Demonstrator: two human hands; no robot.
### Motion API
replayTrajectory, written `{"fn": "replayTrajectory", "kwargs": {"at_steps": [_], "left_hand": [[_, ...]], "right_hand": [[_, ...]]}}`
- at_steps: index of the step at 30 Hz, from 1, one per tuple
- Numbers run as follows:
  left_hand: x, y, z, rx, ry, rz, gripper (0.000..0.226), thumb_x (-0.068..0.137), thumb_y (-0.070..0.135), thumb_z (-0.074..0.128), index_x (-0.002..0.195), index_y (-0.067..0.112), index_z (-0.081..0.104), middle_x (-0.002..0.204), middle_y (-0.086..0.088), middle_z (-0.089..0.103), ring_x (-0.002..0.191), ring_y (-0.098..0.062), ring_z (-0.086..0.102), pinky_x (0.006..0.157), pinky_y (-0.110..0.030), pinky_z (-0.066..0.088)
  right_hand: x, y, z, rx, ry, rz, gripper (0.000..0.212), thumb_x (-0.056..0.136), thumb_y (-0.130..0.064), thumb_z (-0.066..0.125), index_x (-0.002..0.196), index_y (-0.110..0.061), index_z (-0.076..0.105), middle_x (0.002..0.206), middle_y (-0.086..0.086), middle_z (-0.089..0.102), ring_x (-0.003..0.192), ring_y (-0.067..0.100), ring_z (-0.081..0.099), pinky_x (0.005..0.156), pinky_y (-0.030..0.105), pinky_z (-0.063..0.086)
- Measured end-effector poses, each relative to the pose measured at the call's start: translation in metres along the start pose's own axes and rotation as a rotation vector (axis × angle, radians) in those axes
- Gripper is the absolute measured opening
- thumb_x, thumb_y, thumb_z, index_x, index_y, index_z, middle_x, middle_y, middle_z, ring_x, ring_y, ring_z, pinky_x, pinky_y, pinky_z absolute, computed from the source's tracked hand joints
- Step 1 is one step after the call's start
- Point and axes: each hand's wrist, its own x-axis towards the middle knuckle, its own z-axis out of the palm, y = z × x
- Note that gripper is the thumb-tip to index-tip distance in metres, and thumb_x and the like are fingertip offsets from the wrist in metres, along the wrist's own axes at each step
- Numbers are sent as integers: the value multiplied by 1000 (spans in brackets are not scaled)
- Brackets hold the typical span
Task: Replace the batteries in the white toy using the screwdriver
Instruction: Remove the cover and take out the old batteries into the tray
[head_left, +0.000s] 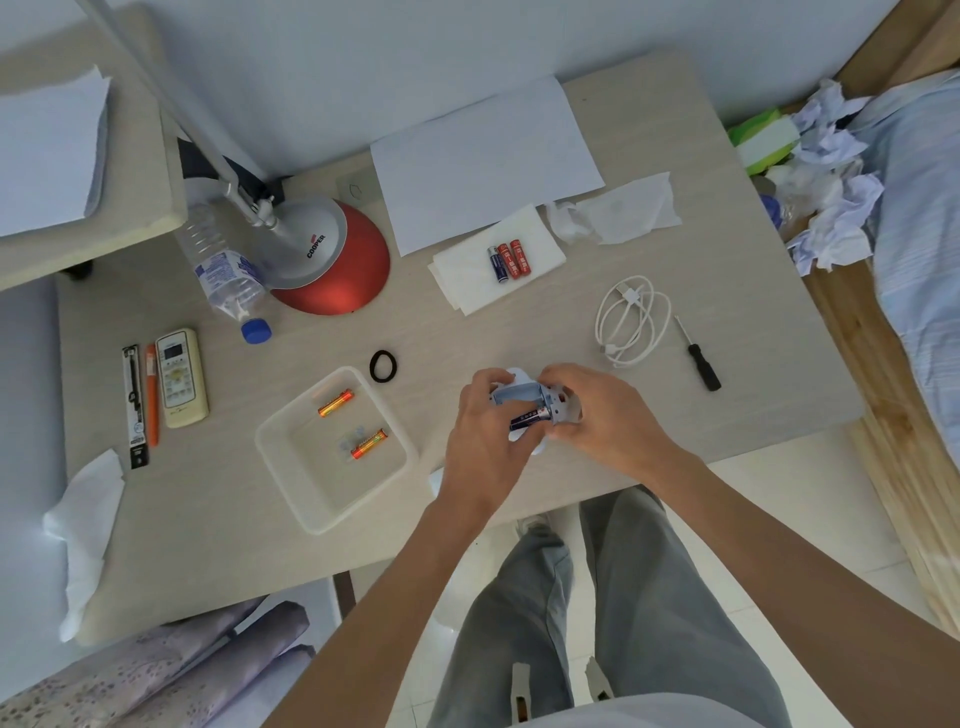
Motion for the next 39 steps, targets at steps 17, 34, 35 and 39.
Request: {"fn": "replayTrajectory", "kwargs": {"at_steps": [17, 34, 35, 39], "left_hand": [[-14, 19, -24, -92, 254, 32, 20, 96, 22, 81, 111, 9, 81, 104, -2, 81, 90, -14, 75, 85, -35, 63], [-39, -110, -142, 449, 107, -206, 17, 102, 28, 71, 89, 16, 75, 80, 1, 69, 71, -23, 64, 67, -42, 58], [-37, -115, -140, 492, 68, -221, 21, 101, 29, 71, 85, 16, 72, 77, 1, 66, 70, -24, 62, 64, -42, 56], [-29, -127, -131, 588, -22, -266, 27, 102, 29, 69, 77, 17, 65, 77, 2, 62, 70, -24, 59, 63, -39, 53]], "right_hand": [[-3, 2, 1, -25, -7, 4, 55, 81, -31, 89, 127, -32, 60, 115, -12, 70, 96, 13, 67, 85, 36, 58], [-3, 5, -1, -47, -21, -23, 62, 78, -32, 92, 131, -29, 60, 117, -14, 70, 100, 9, 65, 84, 33, 55], [-3, 5, -1, -44, -20, -25, 62, 78, -31, 92, 131, -29, 61, 117, -13, 70, 100, 9, 65, 84, 32, 55], [-5, 4, -3, -34, -21, -19, 60, 78, -31, 91, 130, -29, 61, 117, -13, 71, 99, 10, 65, 82, 31, 52]]}}
